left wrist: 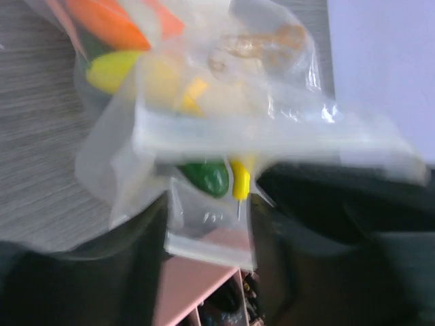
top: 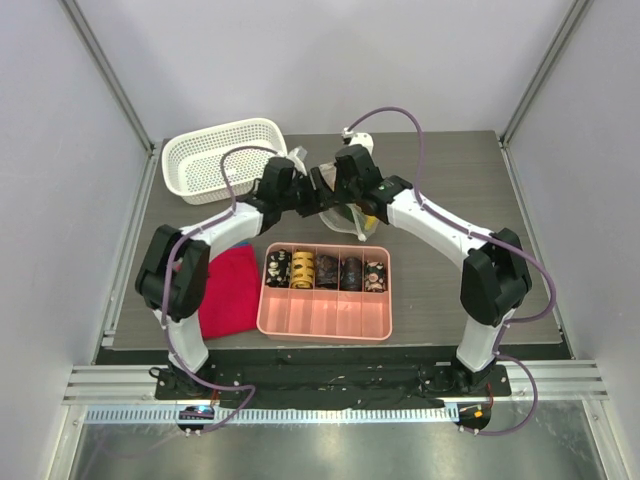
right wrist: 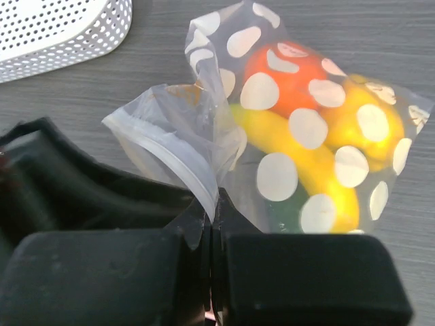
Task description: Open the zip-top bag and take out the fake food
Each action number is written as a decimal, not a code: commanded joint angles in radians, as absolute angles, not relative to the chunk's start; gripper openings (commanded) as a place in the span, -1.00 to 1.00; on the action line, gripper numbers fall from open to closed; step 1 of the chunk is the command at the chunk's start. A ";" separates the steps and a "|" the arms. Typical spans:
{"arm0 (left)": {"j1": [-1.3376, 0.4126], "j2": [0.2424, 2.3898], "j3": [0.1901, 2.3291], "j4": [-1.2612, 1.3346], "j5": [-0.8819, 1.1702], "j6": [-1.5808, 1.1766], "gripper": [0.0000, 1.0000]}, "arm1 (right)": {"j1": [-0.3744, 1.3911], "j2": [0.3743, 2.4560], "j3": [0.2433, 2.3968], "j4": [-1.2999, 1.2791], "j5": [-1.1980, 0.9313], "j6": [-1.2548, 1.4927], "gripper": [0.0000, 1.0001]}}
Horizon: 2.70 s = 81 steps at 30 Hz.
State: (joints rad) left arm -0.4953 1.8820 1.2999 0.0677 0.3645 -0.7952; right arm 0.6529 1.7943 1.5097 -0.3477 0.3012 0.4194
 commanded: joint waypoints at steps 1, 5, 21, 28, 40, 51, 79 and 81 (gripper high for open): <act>-0.495 1.815 1.226 0.191 0.327 -0.886 0.24 | 0.655 1.756 1.514 -0.287 0.252 0.436 -0.98; -0.495 1.894 1.277 0.262 0.371 -1.014 0.27 | 0.657 1.752 1.514 -0.281 0.229 0.480 -0.98; -0.495 2.028 1.350 0.365 0.342 -1.220 0.20 | 0.676 1.741 1.508 -0.259 0.189 0.571 -0.98; -0.495 2.066 1.414 0.258 0.221 -1.144 0.28 | 0.686 1.750 1.536 -0.253 0.152 0.578 -0.97; -0.499 2.203 1.491 0.518 0.356 -1.101 0.00 | 0.693 1.753 1.523 -0.241 0.107 0.574 -0.97; -0.502 2.204 1.474 0.569 0.411 -1.014 0.18 | 0.683 1.738 1.514 -0.245 0.109 0.540 -0.97; -0.485 1.924 1.272 0.712 0.468 -0.896 -1.00 | 0.497 1.727 1.531 -0.321 0.302 0.615 -0.98; -0.485 1.913 1.253 0.724 0.471 -0.893 -1.00 | 0.497 1.726 1.539 -0.321 0.319 0.601 -0.98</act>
State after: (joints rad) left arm -0.4843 2.0033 1.2758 0.6018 0.4095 -0.9421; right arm 0.5117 1.7557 1.4975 -0.3115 0.2237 0.5991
